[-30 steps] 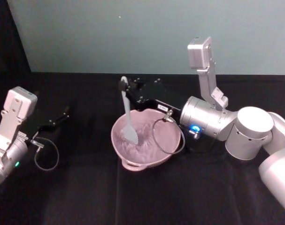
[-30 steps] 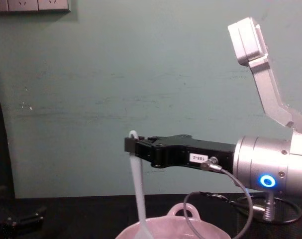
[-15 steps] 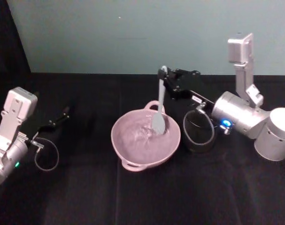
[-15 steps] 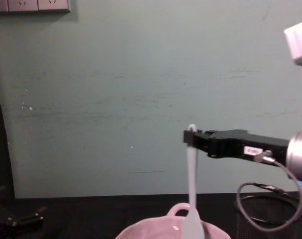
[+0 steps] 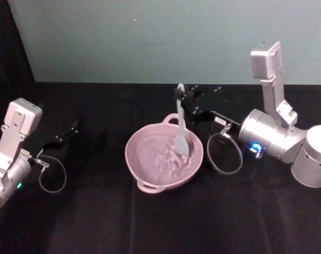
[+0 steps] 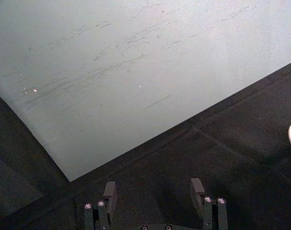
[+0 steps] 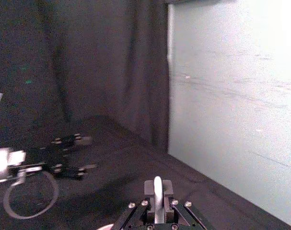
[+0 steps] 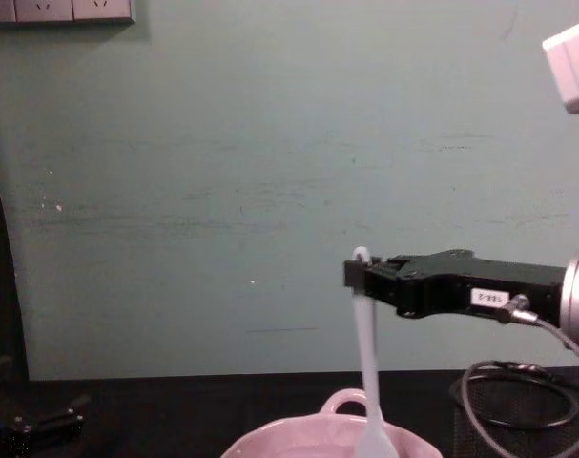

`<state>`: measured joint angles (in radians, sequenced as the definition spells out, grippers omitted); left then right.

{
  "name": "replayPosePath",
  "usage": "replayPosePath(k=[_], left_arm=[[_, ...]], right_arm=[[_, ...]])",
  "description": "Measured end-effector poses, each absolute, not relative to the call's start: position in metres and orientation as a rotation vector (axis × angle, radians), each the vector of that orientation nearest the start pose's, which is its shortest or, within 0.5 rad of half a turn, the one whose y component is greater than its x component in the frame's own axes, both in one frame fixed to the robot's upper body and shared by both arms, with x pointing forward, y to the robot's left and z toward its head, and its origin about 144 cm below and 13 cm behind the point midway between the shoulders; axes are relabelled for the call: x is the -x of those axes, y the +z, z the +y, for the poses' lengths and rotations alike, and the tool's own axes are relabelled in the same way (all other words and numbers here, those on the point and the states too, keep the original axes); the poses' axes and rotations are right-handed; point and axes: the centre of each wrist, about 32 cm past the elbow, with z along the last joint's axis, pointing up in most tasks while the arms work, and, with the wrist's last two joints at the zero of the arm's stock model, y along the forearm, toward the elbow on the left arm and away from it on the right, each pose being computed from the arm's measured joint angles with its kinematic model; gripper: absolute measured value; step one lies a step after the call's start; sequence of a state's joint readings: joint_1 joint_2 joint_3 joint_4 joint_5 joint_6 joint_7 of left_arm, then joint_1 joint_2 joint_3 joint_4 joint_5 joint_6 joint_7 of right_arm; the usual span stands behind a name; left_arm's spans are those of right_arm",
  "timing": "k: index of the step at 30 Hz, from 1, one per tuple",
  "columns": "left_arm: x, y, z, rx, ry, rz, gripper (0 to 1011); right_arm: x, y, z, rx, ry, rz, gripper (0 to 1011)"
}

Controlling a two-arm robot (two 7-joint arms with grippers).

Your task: Use the one hand to pick up the spoon and stir the clear water in the bowl.

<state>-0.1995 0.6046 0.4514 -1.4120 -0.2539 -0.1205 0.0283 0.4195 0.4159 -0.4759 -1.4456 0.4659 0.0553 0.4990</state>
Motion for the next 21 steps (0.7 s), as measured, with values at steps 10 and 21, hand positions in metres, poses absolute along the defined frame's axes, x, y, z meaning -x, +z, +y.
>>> replayPosePath(k=[10,21], left_arm=[[-0.489,1.14,0.31,-0.304,1.248,-0.285,1011],[-0.489,1.14,0.31,-0.304,1.248,-0.285,1011]], right_arm=[[-0.543,1.211,-0.19,0.017,-0.538,-0.026,110],[-0.556,1.214,-0.166,-0.013,-0.475,-0.025,110]])
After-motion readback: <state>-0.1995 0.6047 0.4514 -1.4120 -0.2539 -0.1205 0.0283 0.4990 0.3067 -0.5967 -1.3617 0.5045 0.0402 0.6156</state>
